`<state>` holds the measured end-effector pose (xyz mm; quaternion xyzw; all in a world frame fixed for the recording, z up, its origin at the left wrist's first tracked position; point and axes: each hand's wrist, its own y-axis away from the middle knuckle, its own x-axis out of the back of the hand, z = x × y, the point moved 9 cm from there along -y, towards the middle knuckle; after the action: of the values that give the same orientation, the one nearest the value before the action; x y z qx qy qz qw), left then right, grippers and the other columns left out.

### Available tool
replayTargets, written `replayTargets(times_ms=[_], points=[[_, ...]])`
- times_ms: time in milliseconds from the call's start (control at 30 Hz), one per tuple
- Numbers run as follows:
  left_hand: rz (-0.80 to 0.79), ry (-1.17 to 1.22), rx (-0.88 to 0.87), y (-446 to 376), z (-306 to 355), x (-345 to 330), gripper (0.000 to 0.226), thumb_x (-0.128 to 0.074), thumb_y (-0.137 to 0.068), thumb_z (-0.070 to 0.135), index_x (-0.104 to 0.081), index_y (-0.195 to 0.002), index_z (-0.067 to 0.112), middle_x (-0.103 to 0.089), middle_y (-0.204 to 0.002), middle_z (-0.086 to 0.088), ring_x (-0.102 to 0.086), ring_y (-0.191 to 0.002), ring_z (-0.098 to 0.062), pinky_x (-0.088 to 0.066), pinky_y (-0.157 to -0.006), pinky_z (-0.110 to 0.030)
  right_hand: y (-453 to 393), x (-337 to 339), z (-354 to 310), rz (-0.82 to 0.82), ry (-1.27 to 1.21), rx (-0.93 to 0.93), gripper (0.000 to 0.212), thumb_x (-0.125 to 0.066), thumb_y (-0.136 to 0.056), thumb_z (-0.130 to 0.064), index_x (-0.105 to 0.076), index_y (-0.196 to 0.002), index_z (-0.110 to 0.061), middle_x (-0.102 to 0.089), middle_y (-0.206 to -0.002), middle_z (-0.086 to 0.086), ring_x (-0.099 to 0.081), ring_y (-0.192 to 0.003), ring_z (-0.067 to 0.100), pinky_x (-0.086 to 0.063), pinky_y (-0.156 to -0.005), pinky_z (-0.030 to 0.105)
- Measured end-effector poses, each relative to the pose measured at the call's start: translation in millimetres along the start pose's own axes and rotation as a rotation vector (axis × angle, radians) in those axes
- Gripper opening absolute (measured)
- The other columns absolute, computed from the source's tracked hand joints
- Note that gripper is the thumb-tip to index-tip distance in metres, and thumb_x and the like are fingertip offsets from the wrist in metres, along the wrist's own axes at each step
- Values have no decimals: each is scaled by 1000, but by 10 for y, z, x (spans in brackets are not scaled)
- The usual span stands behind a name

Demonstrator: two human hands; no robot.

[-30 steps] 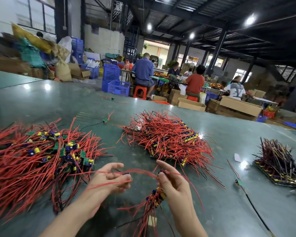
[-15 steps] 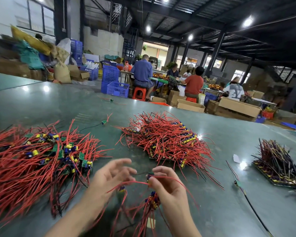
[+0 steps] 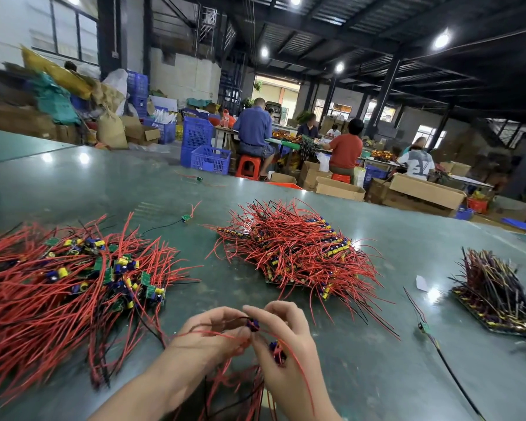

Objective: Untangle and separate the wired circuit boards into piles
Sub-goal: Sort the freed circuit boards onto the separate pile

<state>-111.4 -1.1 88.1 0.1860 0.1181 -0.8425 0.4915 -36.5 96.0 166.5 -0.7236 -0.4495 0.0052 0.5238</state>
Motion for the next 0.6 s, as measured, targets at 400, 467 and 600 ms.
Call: replayTargets(times_ms=[400, 467, 600], points=[[-226, 136, 198, 98, -72, -186, 42, -67, -66, -16, -64, -106, -5, -67, -96, -25, -67, -76, -28, -58, -59, -32, 16, 23, 56, 12, -99, -129, 26, -68, -69, -4, -66, -79, -28, -57, -84, -9, -54, -75, 1, -41, -70, 9], [-236, 86, 203, 104, -82, -190, 38, -62, -70, -15, -63, -107, -7, -66, -94, -25, -66, -71, -26, -55, -55, -27, 14, 56, 73, 25, -109, -141, 20, -71, -68, -5, -71, -76, -23, -60, -82, -10, -58, -76, 3, -43, -71, 11], [-297, -65, 220, 160, -91, -248, 28, -54, -83, -12, -58, -110, -3, -66, -89, -18, -59, -56, -19, -46, -46, -22, -2, 114, 103, 73, -198, -189, 4, -73, -67, -9, -71, -70, -12, -65, -75, -4, -62, -73, 5, -48, -67, 15]])
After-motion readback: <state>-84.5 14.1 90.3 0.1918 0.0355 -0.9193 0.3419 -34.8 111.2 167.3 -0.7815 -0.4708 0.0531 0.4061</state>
